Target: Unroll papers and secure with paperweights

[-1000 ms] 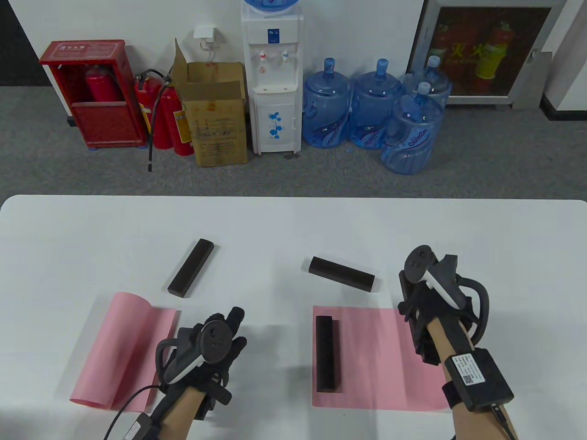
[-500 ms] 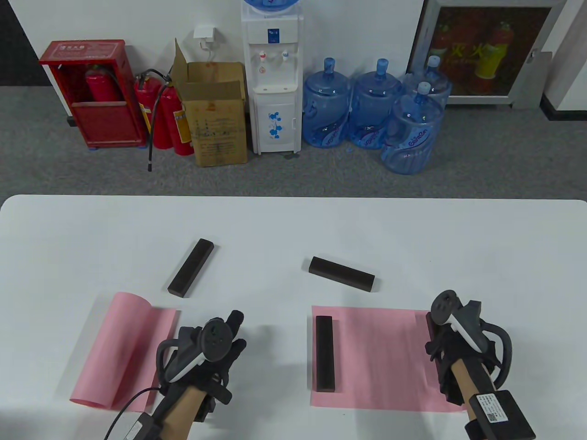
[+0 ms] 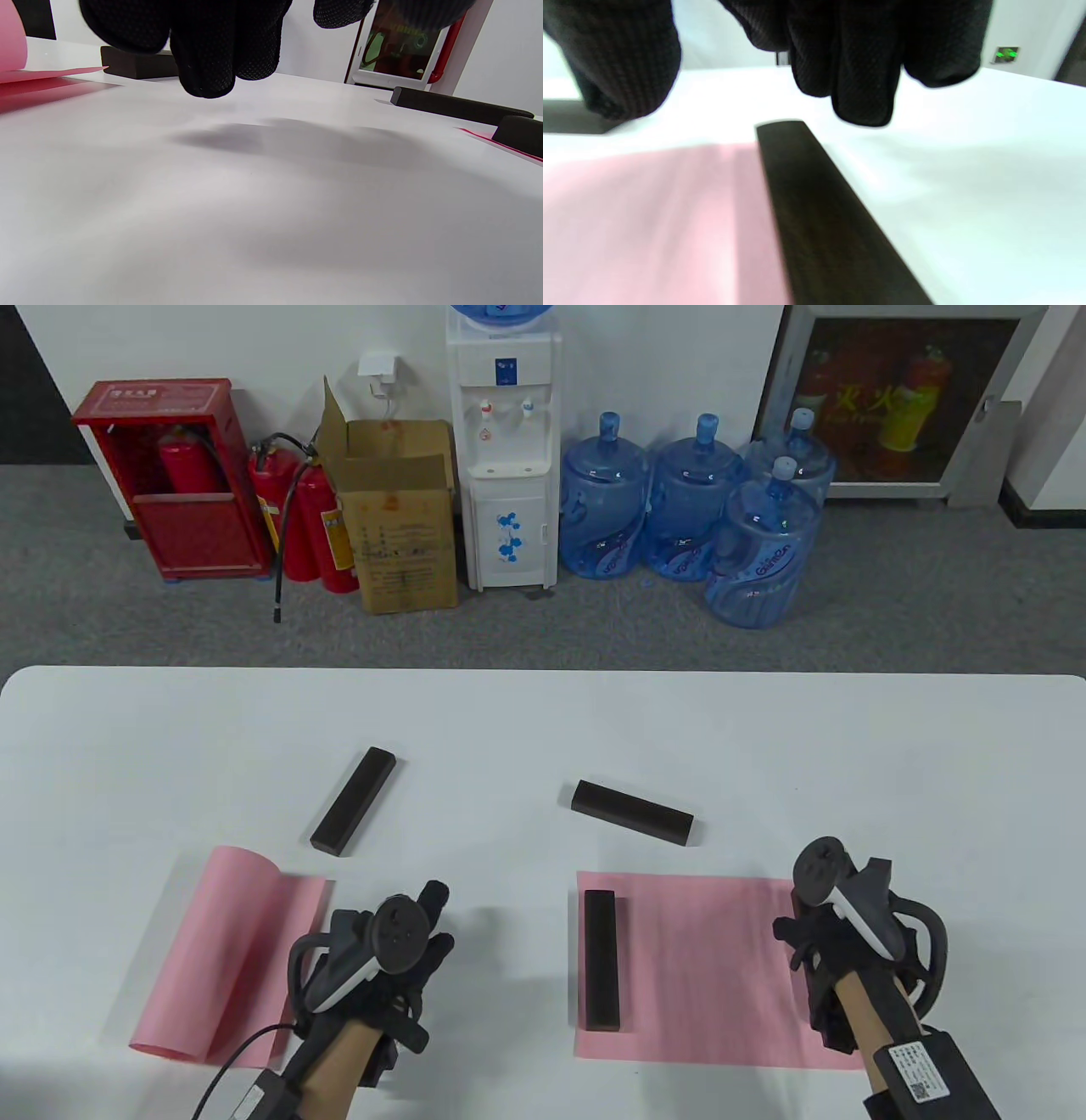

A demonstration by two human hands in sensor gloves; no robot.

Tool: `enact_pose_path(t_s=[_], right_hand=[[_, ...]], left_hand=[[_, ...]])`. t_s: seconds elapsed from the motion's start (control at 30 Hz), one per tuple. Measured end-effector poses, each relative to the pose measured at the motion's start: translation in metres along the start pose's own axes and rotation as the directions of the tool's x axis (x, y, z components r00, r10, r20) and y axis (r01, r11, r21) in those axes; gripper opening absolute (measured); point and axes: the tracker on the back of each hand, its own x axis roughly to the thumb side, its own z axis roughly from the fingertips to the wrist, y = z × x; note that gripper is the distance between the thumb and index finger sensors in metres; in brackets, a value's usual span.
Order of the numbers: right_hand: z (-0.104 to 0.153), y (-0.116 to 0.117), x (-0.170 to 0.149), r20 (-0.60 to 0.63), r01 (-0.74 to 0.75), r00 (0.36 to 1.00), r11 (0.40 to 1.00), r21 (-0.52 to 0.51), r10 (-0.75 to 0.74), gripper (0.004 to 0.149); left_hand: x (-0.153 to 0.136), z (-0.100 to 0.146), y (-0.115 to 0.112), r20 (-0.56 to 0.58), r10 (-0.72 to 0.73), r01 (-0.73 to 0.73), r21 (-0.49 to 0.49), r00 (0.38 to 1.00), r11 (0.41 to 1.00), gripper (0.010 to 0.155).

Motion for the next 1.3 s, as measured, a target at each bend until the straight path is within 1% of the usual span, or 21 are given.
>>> enact_pose_path(t_s=[0.07,0.13,0.23,0.33,0.4,0.47,0.5,0.6,0.67,0.73,0.8,0.87,0.9,1.0,1.1,1.2,1.3], right_hand=[[0.007,0.000,0.006,0.089,0.040,0.995,0.998,-0.055,-0.035,0.088],[0.012,0.006,0.011,0.139,0.068,0.989,0.993,-0.099,-0.054,0.086],[0.017,0.020,0.019,0.223,0.044,0.975,0.988,-0.150,-0.010,0.081],[0.020,0.034,0.022,0.264,0.054,0.965,0.977,-0.206,0.002,0.079],[0.019,0.042,0.022,0.296,0.076,0.955,0.978,-0.195,-0.015,0.078],[0.019,0.047,0.022,0.292,0.062,0.956,0.986,-0.156,-0.014,0.078],[0.019,0.047,0.020,0.285,0.053,0.958,0.985,-0.166,-0.003,0.078],[0.020,0.047,0.018,0.283,0.050,0.959,0.982,-0.184,0.004,0.078],[0.019,0.047,0.016,0.283,0.062,0.959,0.982,-0.179,-0.008,0.078],[0.018,0.047,0.014,0.281,0.075,0.960,0.981,-0.180,-0.022,0.078],[0.017,0.047,0.011,0.279,0.085,0.960,0.982,-0.166,-0.036,0.078],[0.016,0.047,0.009,0.274,0.089,0.961,0.983,-0.163,-0.041,0.078],[0.016,0.047,0.008,0.272,0.088,0.961,0.983,-0.161,-0.041,0.078],[0.015,0.047,0.006,0.267,0.096,0.962,0.984,-0.152,-0.053,0.078],[0.015,0.047,0.005,0.267,0.099,0.962,0.984,-0.148,-0.057,0.079],[0.015,0.047,0.005,0.269,0.096,0.962,0.984,-0.148,-0.054,0.079],[0.015,0.047,0.006,0.274,0.096,0.960,0.984,-0.147,-0.052,0.080]], left_hand=[[0.000,0.000,0.000,-0.001,0.000,0.000,-0.004,1.000,1.000,0.066],[0.000,0.000,0.000,-0.003,-0.001,0.001,-0.006,1.000,1.000,0.066],[0.000,0.000,-0.001,-0.006,-0.003,0.003,-0.011,1.000,1.000,0.066],[0.000,0.000,-0.001,-0.009,-0.002,0.002,-0.015,1.000,1.000,0.066],[0.000,0.000,-0.001,-0.009,-0.002,0.002,-0.017,1.000,1.000,0.066],[0.000,0.000,0.000,-0.009,0.000,0.000,-0.013,1.000,1.000,0.066],[0.001,0.000,0.001,-0.006,0.004,-0.004,-0.008,1.000,1.000,0.065],[0.003,0.003,0.014,-0.004,0.028,-0.027,0.010,1.000,1.000,0.066],[0.002,0.004,0.029,-0.016,0.038,-0.037,0.040,0.999,0.999,0.064],[-0.005,0.005,0.049,-0.057,0.002,0.001,0.053,0.998,0.999,0.061],[-0.024,0.005,0.073,-0.137,-0.065,0.075,0.072,0.988,0.995,0.060],[-0.044,0.006,0.087,-0.211,-0.107,0.127,0.083,0.972,0.989,0.059],[-0.061,0.007,0.095,-0.275,-0.134,0.160,0.075,0.952,0.984,0.059],[-0.104,0.011,0.104,-0.423,-0.188,0.216,0.020,0.887,0.976,0.059],[-0.143,0.018,0.098,-0.532,-0.184,0.200,-0.027,0.827,0.979,0.059],[-0.176,0.027,0.081,-0.622,-0.163,0.150,-0.075,0.766,0.986,0.059],[-0.191,0.032,0.064,-0.649,-0.146,0.093,-0.116,0.747,0.989,0.060]])
